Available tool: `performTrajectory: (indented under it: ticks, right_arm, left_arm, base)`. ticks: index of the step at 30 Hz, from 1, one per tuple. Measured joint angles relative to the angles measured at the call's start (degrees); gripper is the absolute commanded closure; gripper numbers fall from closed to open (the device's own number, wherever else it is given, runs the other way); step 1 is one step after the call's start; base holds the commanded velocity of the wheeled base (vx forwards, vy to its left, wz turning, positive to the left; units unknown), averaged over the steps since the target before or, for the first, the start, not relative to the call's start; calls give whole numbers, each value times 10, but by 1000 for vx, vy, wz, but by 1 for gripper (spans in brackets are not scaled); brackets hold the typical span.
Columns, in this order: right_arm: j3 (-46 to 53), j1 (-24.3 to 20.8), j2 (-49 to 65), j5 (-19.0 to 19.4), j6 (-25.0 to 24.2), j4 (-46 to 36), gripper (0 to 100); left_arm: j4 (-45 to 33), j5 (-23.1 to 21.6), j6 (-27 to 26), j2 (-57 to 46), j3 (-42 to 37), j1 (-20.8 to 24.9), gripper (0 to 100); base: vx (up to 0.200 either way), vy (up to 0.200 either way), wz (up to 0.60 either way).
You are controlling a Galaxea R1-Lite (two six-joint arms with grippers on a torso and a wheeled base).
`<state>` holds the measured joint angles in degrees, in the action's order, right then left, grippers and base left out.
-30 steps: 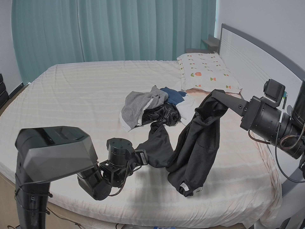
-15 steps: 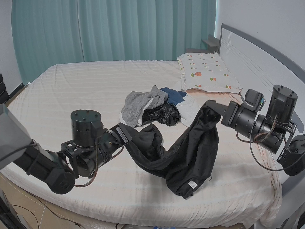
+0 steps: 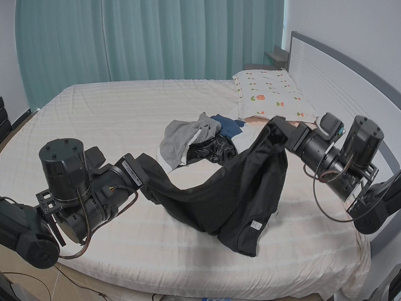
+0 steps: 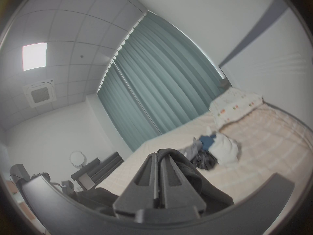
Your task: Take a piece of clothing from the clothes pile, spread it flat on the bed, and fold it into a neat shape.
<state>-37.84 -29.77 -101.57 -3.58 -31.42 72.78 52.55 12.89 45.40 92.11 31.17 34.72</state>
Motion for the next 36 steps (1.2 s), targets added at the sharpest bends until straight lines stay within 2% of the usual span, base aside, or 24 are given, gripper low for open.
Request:
performTrajectory:
  ticks: [7,22,31,36]
  right_arm:
    - [60,0,-35,-6,-34,12,100]
    - [117,44,-40,-5,-39,16,100]
    - [131,46,-42,-6,-36,20,100]
    - [134,46,-40,-6,-35,20,100]
  left_arm:
    - [12,-9,-6,6,-38,9,100]
    - [8,-13,-6,24,-47,12,100]
    - [8,-13,-3,28,-60,12,100]
    - [9,-13,-1,30,-61,13,100]
  base:
    - [0,0,0]
    - [0,0,0]
    - [-200,0,0]
    - [0,0,0]
